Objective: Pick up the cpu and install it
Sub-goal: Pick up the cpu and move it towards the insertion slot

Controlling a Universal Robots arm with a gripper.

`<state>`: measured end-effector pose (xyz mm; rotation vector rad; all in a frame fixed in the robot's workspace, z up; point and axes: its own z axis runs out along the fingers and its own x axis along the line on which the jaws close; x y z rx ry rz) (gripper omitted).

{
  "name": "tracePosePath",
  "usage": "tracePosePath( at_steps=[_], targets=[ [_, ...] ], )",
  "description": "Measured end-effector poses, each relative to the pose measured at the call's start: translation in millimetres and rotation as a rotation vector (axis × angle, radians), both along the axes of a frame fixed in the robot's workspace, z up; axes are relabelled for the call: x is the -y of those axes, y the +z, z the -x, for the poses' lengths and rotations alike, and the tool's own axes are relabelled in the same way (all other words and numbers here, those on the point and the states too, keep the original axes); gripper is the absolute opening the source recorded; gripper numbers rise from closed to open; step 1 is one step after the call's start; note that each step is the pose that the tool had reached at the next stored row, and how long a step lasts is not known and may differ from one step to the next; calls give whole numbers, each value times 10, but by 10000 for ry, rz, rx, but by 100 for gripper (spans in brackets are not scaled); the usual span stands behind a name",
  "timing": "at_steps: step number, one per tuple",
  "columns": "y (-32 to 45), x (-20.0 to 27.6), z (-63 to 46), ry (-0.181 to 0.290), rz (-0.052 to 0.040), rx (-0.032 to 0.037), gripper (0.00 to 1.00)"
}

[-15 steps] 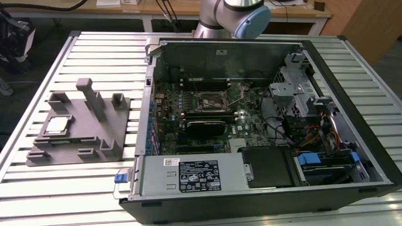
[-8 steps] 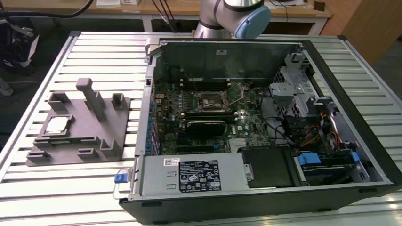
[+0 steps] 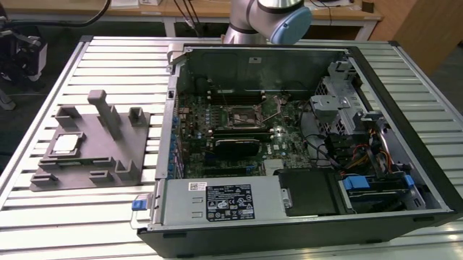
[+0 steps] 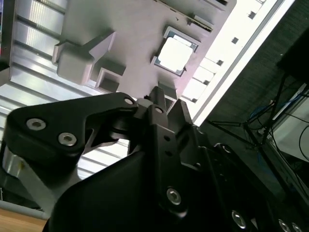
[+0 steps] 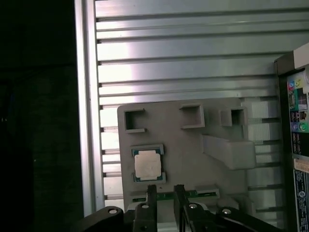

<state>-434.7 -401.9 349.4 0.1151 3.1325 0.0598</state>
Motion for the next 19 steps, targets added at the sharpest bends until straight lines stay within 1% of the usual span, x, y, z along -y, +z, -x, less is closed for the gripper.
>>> tracePosePath(
  at_steps=[2, 3, 5, 6, 7, 8, 12, 19],
  targets=[
    [-26, 17, 0, 17, 0, -85, 35],
    [-44, 22, 0, 60, 0, -104, 35],
    [-79, 29, 1, 201, 2, -132, 47],
    [-97, 31, 1, 290, 2, -157, 47],
    [-116, 33, 1, 385, 1, -178, 52],
    [-134, 33, 2, 467, 3, -185, 59],
    [-200, 34, 1, 549, -11, -188, 59],
    [-260, 34, 1, 575, -32, -202, 59]
  ],
)
